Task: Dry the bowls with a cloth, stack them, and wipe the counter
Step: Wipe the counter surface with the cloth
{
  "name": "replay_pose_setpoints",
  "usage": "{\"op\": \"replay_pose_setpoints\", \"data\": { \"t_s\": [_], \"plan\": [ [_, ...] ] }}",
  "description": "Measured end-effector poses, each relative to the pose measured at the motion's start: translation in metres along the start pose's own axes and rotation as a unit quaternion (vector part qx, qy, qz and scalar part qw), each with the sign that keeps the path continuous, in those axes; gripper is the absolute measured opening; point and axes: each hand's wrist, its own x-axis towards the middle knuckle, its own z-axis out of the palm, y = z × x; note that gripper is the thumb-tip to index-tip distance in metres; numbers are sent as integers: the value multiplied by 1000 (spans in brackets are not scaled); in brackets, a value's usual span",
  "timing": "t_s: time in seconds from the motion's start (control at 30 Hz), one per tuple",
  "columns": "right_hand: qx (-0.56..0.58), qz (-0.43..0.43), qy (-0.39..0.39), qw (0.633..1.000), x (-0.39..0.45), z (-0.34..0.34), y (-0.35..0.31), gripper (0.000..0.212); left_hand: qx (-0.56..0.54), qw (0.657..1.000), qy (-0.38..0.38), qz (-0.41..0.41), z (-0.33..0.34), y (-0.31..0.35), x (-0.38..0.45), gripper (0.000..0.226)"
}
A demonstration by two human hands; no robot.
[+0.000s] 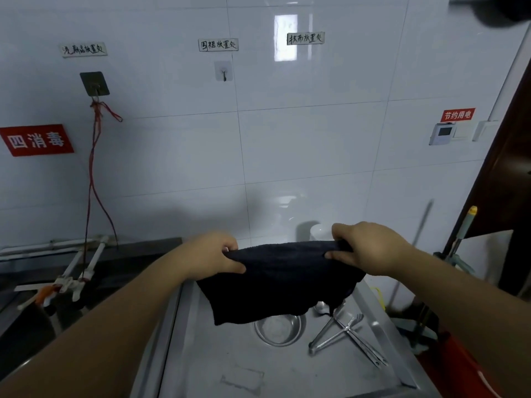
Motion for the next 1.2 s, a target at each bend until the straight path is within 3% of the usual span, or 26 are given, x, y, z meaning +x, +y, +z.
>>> {"op": "replay_pose_setpoints", "data": {
  "t_s": [0.17,0.3,0.53,0.73,0.87,1.03,1.2],
  "plan": [
    [84,85,-16,993,-10,9,10,59,-10,999,-33,12,11,-15,2,12],
    [105,87,-67,988,-23,12,23,57,23,998,-60,26,25,-27,10,11],
    [163,121,-185,962,-47,18,57,21,-46,998,13,29,66,-21,22,14],
    [325,167,-237,900,-78,42,113,10,-215,975,36,-52,109,2,38,10],
    [317,170,-219,907,-88,65,158,13,-258,962,32,-90,134,26,48,8],
    [262,140,-174,939,-88,101,202,18,-268,955,-39,-126,170,53,53,16],
    [323,143,-149,924,-99,132,229,28,-302,932,-61,-189,210,72,42,22]
  ]
}}
